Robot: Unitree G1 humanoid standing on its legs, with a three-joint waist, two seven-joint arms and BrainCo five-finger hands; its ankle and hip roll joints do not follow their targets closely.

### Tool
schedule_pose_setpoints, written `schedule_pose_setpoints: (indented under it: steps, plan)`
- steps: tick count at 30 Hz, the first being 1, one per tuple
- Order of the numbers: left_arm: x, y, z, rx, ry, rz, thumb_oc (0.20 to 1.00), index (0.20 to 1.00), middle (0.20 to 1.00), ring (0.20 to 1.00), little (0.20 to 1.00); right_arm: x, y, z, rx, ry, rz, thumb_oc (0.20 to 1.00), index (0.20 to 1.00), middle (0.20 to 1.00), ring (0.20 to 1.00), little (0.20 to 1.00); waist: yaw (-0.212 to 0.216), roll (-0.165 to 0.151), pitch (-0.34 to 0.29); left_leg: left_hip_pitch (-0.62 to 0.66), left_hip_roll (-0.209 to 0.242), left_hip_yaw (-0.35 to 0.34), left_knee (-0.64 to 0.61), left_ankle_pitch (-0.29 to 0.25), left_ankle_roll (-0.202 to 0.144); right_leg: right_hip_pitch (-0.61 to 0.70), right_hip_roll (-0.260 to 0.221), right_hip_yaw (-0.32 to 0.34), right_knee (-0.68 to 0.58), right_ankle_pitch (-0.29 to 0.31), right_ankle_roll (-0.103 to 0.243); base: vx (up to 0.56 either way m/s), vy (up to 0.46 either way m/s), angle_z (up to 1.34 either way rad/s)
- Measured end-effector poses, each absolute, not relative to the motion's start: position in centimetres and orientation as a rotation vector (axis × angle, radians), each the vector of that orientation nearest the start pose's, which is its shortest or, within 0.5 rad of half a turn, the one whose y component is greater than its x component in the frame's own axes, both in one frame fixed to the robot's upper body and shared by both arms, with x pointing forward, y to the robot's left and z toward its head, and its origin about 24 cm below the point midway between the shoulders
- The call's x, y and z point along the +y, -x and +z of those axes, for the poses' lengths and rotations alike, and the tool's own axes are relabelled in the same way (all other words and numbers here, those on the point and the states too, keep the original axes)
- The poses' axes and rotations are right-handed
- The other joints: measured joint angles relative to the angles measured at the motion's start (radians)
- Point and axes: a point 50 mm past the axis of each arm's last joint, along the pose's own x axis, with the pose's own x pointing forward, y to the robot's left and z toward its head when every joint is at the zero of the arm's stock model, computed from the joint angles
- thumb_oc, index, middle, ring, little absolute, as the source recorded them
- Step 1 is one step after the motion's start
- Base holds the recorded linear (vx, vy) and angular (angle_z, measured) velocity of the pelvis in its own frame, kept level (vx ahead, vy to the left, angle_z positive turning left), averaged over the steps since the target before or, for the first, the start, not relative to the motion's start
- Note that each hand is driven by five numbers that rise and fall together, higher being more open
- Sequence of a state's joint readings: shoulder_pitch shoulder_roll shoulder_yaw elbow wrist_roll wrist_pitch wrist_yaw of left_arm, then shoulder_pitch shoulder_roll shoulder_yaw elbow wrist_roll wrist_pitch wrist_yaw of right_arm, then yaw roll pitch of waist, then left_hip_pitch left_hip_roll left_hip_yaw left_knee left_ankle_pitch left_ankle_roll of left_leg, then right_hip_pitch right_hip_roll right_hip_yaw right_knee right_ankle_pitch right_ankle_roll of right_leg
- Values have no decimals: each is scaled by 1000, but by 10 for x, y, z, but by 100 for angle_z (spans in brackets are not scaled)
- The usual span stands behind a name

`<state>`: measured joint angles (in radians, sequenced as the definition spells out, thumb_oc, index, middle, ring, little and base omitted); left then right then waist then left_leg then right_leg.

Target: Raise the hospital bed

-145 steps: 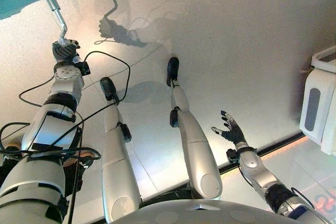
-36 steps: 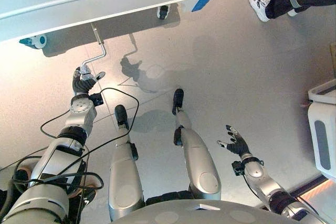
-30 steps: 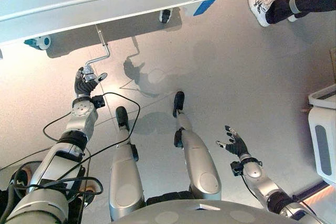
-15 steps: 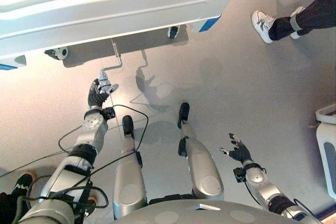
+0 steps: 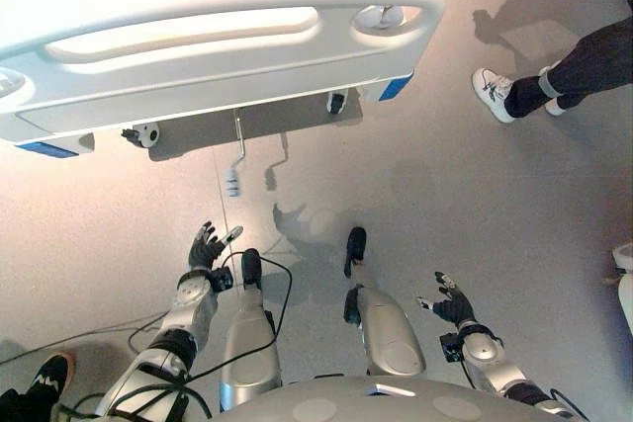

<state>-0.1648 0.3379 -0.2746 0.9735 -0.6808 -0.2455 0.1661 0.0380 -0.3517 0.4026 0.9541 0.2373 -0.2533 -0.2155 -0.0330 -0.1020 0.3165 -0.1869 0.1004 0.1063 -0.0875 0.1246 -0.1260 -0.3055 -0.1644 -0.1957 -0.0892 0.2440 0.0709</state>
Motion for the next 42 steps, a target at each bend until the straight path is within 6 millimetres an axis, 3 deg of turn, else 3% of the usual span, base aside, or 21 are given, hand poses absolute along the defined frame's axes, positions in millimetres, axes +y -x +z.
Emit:
schedule_pose_setpoints:
  steps: [7, 15, 21, 25, 30, 36, 42]
  plan:
    - [249, -193, -109, 682, 92, 404, 1000, 1000, 1000, 1000, 1000, -228, -127, -135, 826, 345, -87, 1000, 1000, 1000, 1000, 1000, 2, 2, -35, 19, 1, -3, 0, -4, -1, 22, 0, -5, 0, -6, -1, 45, 5, 1]
    - [248, -149, -134, 852, 44, 405, 1000, 1000, 1000, 1000, 1000, -227, -103, -146, 918, 337, -90, 1000, 1000, 1000, 1000, 1000, 22, 0, -124, 60, 3, -2, -1, -21, 0, 63, 0, -8, 0, -22, 5, 83, 7, 0]
    - [248, -114, -148, 971, 22, 379, 1000, 1000, 1000, 1000, 1000, -215, -82, -158, 1030, 300, -84, 1000, 1000, 1000, 1000, 1000, 27, 2, -192, 114, 2, -3, -5, -38, 5, 122, -5, -17, -3, -42, 14, 77, 25, 3]
    - [245, -99, -153, 1025, 4, 344, 1000, 1000, 1000, 1000, 1000, -215, -70, -162, 1081, 296, -70, 1000, 1000, 1000, 1000, 1000, 26, 6, -221, 143, -2, -2, -5, -49, 8, 151, -9, -19, -4, -49, 19, 44, 8, 1]
    - [238, -91, -157, 1055, 11, 310, 1000, 1000, 1000, 1000, 1000, -219, -58, -166, 1144, 287, -96, 1000, 1000, 1000, 1000, 1000, 30, 23, -248, 177, -1, -3, -5, -57, 10, 190, -11, -30, -4, -58, 23, 50, 10, 3]
    - [228, -71, -164, 1138, -31, 246, 1000, 1000, 1000, 1000, 1000, -226, -36, -169, 1246, 299, -108, 1000, 1000, 1000, 1000, 1000, 48, 71, -315, 214, 2, -2, -6, -73, 11, 234, -11, -33, -6, -73, 28, 27, -4, 0]
    - [227, -61, -167, 1184, -57, 226, 1000, 1000, 1000, 1000, 1000, -226, -39, -169, 1251, 301, -105, 1000, 1000, 1000, 1000, 1000, 48, 78, -333, 218, 7, -9, -6, -70, 14, 243, -11, -37, -6, -73, 28, 11, -8, 2]
